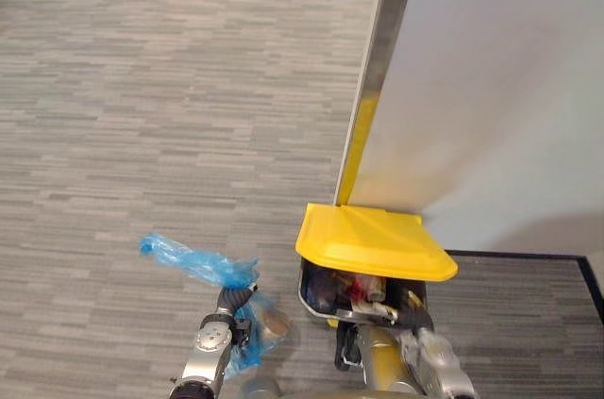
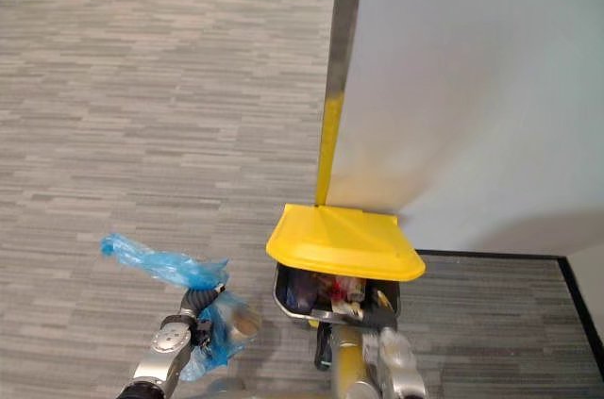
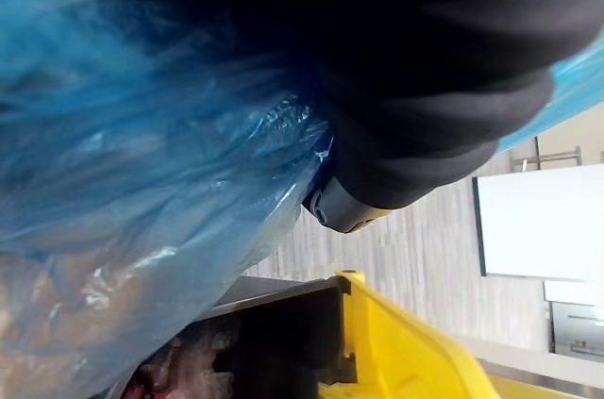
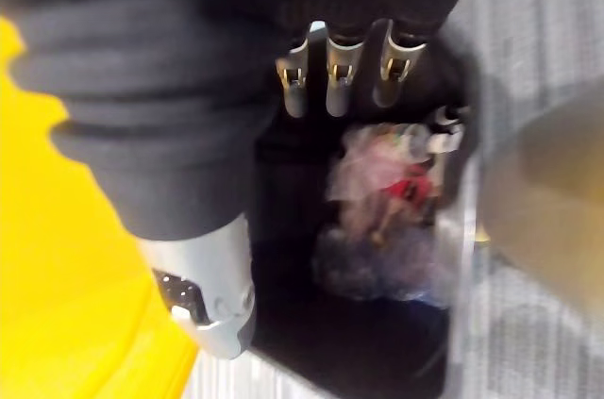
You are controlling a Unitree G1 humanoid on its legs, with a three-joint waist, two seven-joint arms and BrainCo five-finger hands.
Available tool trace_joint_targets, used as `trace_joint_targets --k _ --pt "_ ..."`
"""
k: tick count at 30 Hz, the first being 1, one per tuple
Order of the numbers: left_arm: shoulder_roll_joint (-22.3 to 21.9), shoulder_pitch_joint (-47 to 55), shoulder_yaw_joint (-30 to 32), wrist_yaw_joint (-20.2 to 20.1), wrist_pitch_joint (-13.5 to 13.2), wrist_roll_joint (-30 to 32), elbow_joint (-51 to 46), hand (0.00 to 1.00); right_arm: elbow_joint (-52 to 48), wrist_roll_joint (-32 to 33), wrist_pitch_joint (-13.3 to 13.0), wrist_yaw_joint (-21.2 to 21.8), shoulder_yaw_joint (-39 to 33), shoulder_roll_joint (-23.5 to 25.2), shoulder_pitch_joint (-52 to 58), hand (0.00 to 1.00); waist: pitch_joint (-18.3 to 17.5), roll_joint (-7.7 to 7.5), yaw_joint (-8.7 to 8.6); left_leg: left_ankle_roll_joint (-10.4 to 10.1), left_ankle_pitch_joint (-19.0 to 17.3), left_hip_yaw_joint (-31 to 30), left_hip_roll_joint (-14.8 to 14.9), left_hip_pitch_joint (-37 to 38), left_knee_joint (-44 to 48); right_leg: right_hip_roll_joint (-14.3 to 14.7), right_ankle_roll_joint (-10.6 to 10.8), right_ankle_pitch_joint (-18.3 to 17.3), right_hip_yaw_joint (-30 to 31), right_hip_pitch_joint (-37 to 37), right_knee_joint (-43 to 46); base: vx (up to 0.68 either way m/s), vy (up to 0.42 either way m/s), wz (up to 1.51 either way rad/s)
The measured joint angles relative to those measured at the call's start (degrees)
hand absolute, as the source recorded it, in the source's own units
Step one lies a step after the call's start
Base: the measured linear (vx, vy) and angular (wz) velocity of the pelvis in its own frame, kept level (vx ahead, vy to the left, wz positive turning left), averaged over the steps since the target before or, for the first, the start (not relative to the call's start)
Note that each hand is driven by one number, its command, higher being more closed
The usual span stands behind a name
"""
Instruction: Gather rubbish on tea table into small bin, then transfer packed bag to large trash can.
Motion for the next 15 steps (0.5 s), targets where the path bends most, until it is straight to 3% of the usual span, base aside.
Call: trace_joint_targets --k 5,8,10,15 --pt "0.09 -1.23 -1.46 0.39 -0.42 -0.03 -6.55 1.00 -3.91 -3.46 -0.63 -1.72 6.12 -2.13 -11.34 0.00 2.69 0.13 1.67 -0.41 0.19 -1.02 0.71 -5.38 6.05 -0.33 -2.47 1.58 -2.10 -1.05 0.60 -0.05 -0.059 0.25" --pt "0.75 -2.00 -1.66 1.41 -1.02 -0.12 -8.19 1.00 -3.99 -5.07 -0.63 -2.58 8.47 -3.34 -17.29 0.00 4.07 -0.45 2.58 -0.74 0.13 -1.26 1.14 -7.65 6.98 -0.49 -1.82 1.61 -3.02 -2.05 -0.11 -0.14 -0.063 0.21" --pt "1.51 -2.68 -1.71 1.91 -1.82 -0.22 -9.11 1.00 -4.24 -5.88 -0.52 -2.81 9.53 -5.41 -22.13 0.00 6.43 -0.73 3.08 -0.54 -0.27 -2.07 1.31 -9.27 7.49 0.82 -0.01 2.75 -1.20 -2.86 -0.81 -0.13 -0.072 0.10" --pt "3.14 -4.04 -1.72 2.45 -2.11 -0.90 -9.28 1.00 -4.24 -5.83 -0.31 -3.66 9.55 -10.39 -29.45 0.00 8.59 -1.34 3.24 -1.24 0.18 -3.36 1.73 -10.58 7.03 3.05 -0.05 5.63 0.26 -2.84 -4.90 -0.08 -0.044 -0.03"
